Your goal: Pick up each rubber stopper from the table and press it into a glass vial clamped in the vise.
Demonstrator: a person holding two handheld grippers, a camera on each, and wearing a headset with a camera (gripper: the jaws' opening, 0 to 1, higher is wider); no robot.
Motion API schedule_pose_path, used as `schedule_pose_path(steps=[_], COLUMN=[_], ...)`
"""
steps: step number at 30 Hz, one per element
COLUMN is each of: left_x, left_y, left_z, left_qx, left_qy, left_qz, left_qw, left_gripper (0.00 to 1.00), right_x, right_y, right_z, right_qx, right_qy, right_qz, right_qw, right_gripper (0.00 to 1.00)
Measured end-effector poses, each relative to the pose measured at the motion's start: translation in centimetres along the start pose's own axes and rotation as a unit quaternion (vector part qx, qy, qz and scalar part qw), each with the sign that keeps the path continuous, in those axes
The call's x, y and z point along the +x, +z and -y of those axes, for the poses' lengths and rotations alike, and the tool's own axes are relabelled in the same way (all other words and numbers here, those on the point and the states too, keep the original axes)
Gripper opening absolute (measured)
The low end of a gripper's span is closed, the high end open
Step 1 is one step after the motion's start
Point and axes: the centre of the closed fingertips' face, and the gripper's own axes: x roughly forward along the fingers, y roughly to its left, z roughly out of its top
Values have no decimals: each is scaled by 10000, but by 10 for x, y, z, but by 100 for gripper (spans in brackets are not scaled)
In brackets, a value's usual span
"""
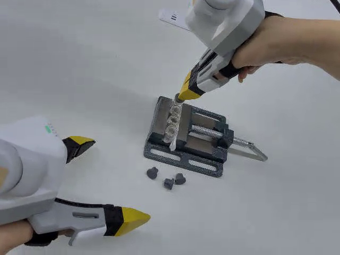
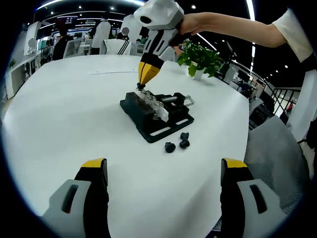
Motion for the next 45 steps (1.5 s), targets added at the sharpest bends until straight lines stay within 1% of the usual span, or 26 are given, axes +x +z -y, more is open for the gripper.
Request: schedule_pose_path(steps=[1, 2, 3, 4, 5, 6, 11, 13, 15, 16, 18, 20, 21, 22, 23, 24, 26, 28, 32, 34, 35, 36, 37, 39, 40, 45], left_x=[2, 2, 3, 4, 4, 4, 3, 2, 2, 2, 1, 0, -1, -1, -2, -3, -3, -5, -7, -9, -10, -11, -11, -11, -11, -9], left_y=[1, 2, 2, 2, 3, 4, 3, 2, 2, 1, 1, 2, 3, 4, 6, 7, 7, 10, 14, 18, 21, 23, 24, 26, 27, 31], left_z=[1, 2, 2, 3, 4, 4, 6, 6, 7, 8, 8, 8, 8, 9, 9, 9, 7, 7, 8, 9, 9, 8, 8, 7, 6, 5], left_qx=[2, 12, 15, 20, 19, 6, -10, -22, -31, -35, -29, -18, -12, -1, 13, 22, 50, 90, 134, 184, 188, 191, 205, 227, 230, 331], left_qy=[-10, -20, -28, -33, -36, -30, -30, -27, -23, -22, -18, -9, -2, 1, 13, 20, 30, 46, 68, 83, 88, 87, 98, 138, 139, 144], left_qz=[1, 5, -5, -2, 2, 17, 9, 6, 5, -3, -10, -5, -9, -10, -14, -8, -12, -8, -29, -13, 1, 2, 7, 2, -2, 7], left_qw=[10000, 10000, 10000, 10000, 10000, 10000, 10000, 10000, 10000, 10000, 10000, 10000, 10000, 10000, 10000, 10000, 10000, 9999, 9999, 9998, 9998, 9998, 9997, 9996, 9996, 9994], left_gripper=[94, 94, 94, 94, 94, 94, 94, 94, 94, 94, 94, 94, 94, 94, 94, 94, 94, 94, 94, 94, 94, 94, 94, 94, 94, 94], right_x=[1, 1, 1, 1, 2, 5, 6, 7, 7, 7, 5, 5, 5, 5, 4, 5, 3, 4, 2, 2, 2, 4, 4, 3, 3, 0], right_y=[1, 1, 1, 2, 2, 3, 3, 1, 0, -2, -1, -1, -2, -2, -3, -2, -3, -1, -2, -2, -1, 0, 1, 2, 1, -1], right_z=[0, 0, 0, -1, 2, 10, 6, 11, 14, 16, 10, 10, 10, 10, 11, 10, 9, 7, 3, 4, 3, 5, 4, 2, 3, 7], right_qx=[-68, -37, -227, -104, -96, -65, -70, -82, -8, 0, 58, 127, 83, 238, 97, 326, 168, 150, 155, 302, 294, 169, 118, 232, 222, 459], right_qy=[-9, -22, -27, -20, -5, 15, 26, 21, 59, 70, 84, 96, 94, 88, 119, 146, 160, 152, 169, 244, 234, 203, 195, 194, 206, 229], right_qz=[-75, -156, -267, -281, -332, -361, -622, -723, -752, -735, -701, -676, -660, -597, -544, -455, -432, -429, -411, -339, -348, -390, -423, -450, -438, -137], right_qw=[9999, 9999, 9994, 9995, 9994, 9993, 9980, 9974, 9971, 9973, 9975, 9976, 9977, 9979, 9984, 9983, 9988, 9989, 9989, 9987, 9987, 9989, 9988, 9985, 9986, 9986], right_gripper=[0, 0, 0, 0, 0, 0, 0, 0, 0, 0, 0, 0, 0, 0, 0, 0, 0, 0, 0, 0, 0, 0, 0, 0, 0, 0])
